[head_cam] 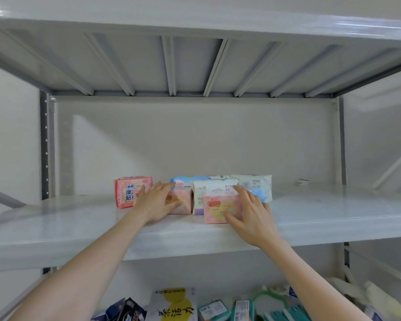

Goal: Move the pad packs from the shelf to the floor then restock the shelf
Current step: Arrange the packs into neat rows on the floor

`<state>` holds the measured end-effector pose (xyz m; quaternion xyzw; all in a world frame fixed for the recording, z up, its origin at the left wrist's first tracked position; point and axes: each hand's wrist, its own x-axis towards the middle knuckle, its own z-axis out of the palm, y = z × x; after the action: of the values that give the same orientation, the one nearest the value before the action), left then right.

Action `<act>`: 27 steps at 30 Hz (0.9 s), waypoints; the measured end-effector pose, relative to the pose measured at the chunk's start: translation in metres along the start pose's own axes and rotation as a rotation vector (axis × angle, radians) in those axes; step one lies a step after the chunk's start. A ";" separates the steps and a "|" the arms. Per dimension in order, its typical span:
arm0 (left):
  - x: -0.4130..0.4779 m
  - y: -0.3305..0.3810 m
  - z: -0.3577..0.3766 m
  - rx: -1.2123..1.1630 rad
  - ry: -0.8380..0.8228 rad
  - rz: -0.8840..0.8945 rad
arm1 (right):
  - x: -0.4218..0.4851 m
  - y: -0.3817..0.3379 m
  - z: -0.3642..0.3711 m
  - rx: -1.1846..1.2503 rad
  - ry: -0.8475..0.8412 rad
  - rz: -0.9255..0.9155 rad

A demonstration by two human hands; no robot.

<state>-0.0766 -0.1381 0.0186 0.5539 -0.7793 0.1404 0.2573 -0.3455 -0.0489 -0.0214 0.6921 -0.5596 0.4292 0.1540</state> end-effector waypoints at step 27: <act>-0.052 -0.019 -0.026 -0.668 0.118 -0.096 | -0.001 -0.015 -0.011 0.631 0.022 0.236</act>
<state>-0.0390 -0.0905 0.0103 0.4660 -0.7390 -0.1031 0.4755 -0.3364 -0.0359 -0.0113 0.6315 -0.4736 0.6035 -0.1127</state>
